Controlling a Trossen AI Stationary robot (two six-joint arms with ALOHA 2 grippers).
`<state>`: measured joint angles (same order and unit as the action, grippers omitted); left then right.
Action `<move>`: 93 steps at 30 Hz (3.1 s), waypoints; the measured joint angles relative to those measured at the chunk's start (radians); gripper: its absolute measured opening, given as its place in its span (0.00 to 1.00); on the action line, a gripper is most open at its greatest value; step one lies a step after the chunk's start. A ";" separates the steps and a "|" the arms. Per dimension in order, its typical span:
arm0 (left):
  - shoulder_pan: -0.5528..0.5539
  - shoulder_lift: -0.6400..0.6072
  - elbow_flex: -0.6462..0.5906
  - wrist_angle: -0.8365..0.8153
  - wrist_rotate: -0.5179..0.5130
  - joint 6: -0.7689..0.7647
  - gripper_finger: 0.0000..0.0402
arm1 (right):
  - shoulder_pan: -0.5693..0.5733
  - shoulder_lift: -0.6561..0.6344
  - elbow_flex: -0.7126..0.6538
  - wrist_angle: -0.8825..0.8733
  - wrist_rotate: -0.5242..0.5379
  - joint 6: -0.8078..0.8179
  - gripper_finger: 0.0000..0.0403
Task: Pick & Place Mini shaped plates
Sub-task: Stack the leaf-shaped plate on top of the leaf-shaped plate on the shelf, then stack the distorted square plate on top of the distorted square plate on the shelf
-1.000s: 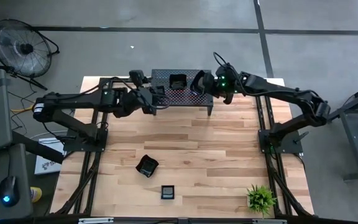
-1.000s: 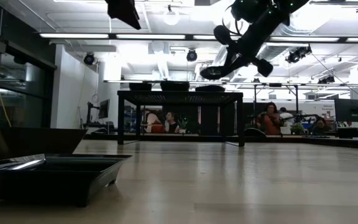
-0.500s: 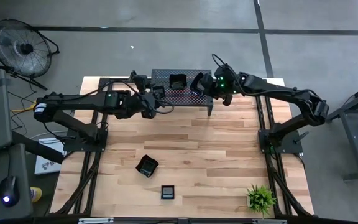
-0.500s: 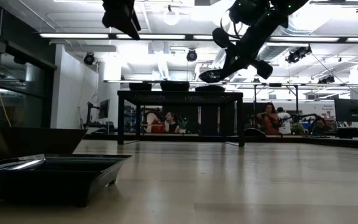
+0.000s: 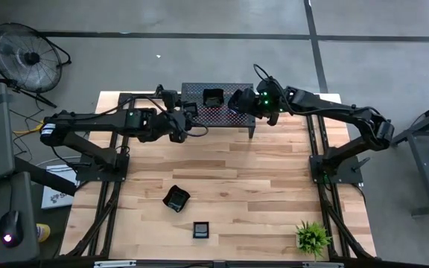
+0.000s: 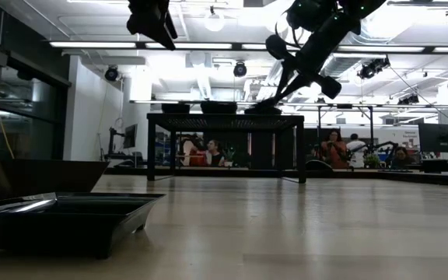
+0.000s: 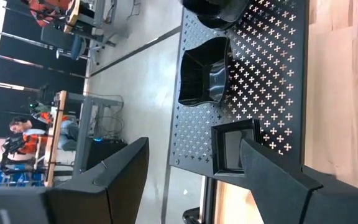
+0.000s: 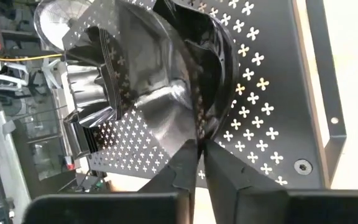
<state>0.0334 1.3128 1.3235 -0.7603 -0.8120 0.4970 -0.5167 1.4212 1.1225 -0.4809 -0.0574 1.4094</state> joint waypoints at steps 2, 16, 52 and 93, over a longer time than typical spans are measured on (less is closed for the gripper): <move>0.000 0.000 0.000 0.000 0.000 0.000 0.62 | 0.000 0.000 0.000 0.000 0.012 -0.001 0.09; 0.000 -0.007 0.000 -0.027 0.014 -0.007 0.62 | 0.000 -0.012 0.000 0.037 0.025 -0.133 0.23; -0.188 -0.108 -0.234 -0.309 0.838 -0.189 0.62 | 0.402 -0.452 0.000 -0.243 0.441 -0.540 0.23; -0.702 0.283 -0.280 -0.056 0.638 -0.416 0.62 | 0.762 -0.450 0.000 -0.242 0.615 -0.606 0.23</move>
<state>-0.6684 1.5957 1.0431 -0.8159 -0.1744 0.0806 0.2448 0.9710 1.1225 -0.7231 0.5580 0.8036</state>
